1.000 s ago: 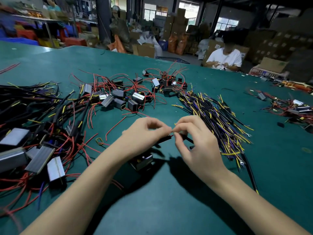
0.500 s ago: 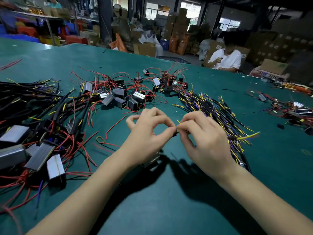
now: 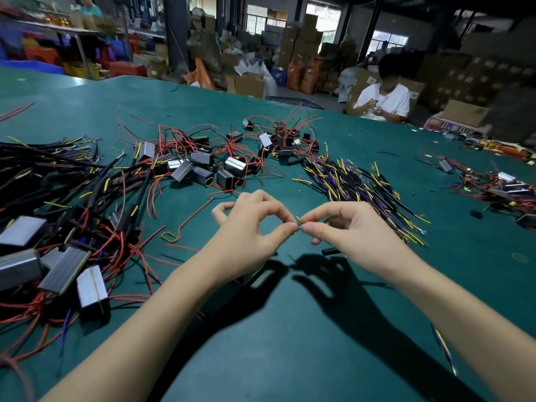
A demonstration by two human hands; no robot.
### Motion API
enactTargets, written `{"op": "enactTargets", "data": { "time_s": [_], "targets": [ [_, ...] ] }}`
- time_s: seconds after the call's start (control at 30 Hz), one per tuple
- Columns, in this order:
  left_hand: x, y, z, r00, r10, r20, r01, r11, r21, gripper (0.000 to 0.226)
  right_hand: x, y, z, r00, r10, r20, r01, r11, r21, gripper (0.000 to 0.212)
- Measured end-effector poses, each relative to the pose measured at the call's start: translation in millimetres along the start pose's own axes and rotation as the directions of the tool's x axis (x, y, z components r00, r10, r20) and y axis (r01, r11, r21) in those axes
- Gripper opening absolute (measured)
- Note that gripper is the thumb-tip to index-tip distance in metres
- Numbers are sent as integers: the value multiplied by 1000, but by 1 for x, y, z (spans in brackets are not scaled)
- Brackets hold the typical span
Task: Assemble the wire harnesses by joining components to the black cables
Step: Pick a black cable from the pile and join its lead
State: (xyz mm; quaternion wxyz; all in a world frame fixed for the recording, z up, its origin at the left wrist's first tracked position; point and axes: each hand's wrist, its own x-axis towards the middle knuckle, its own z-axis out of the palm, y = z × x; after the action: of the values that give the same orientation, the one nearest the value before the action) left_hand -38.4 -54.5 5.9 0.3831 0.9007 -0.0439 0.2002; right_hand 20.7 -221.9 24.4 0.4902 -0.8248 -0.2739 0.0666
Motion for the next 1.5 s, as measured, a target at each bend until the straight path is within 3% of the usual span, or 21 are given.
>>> {"op": "enactTargets", "data": {
  "time_s": [0.1,0.23,0.3,0.37,0.4,0.43,0.47,0.53,0.6,0.7,0.83,1.0,1.13,1.23,1.3,1.37,1.43,1.5],
  "targets": [
    [0,0,0,1000,11,24,-12,1000,29,10,-1,3,1,998,-67,-11,66,993,-97,9],
    [4,-3,-3,990,-53,128,55,998,-16,17,-6,4,2,922,-388,11,356,834,-421,8],
    [7,-2,-7,971,-124,205,151,981,-121,22,-10,6,8,840,-536,79,452,613,-648,9],
    [10,-1,-12,936,-152,319,271,888,-372,26,-12,6,18,735,-654,179,471,302,-829,12],
    [9,-1,-14,920,-146,362,310,838,-449,26,-12,6,21,697,-689,199,467,226,-855,13],
    [8,0,-16,913,-141,383,326,817,-476,24,-12,6,23,696,-698,168,459,253,-852,13],
    [6,0,-16,917,-144,373,310,846,-433,17,-11,3,25,739,-667,97,445,375,-814,11],
    [4,-6,-11,961,-139,239,175,975,-136,11,-7,0,22,849,-527,-30,394,670,-629,8],
    [0,-5,-6,997,3,76,-12,992,124,14,-6,-1,17,910,-410,-57,334,809,-484,10],
    [-1,0,-7,978,202,-60,-185,960,211,9,-6,-1,13,949,-308,-68,262,890,-374,21],
    [0,0,-9,921,389,-25,-347,848,400,14,-10,0,13,969,-232,-83,197,931,-306,17],
    [1,1,-11,881,471,45,-432,761,483,18,-12,0,12,986,-149,-79,133,974,-181,11],
    [1,-1,-10,868,496,12,-438,756,487,13,-13,-2,10,989,-130,-64,119,982,-147,11],
    [0,2,-6,918,390,-66,-341,865,367,14,-14,-2,10,983,-167,-75,152,974,-171,12],
    [0,5,-3,981,162,-103,-144,977,160,15,-15,-1,11,969,-224,-101,197,955,-221,11],
    [2,6,-5,992,-122,29,125,985,-123,19,-16,0,13,933,-341,-115,293,905,-309,11],
    [7,5,-9,921,-300,250,372,869,-326,23,-17,1,15,854,-516,-67,434,778,-454,10],
    [16,3,-9,801,-420,426,565,765,-308,26,-18,4,19,751,-659,37,522,559,-644,9]
  ]
}}
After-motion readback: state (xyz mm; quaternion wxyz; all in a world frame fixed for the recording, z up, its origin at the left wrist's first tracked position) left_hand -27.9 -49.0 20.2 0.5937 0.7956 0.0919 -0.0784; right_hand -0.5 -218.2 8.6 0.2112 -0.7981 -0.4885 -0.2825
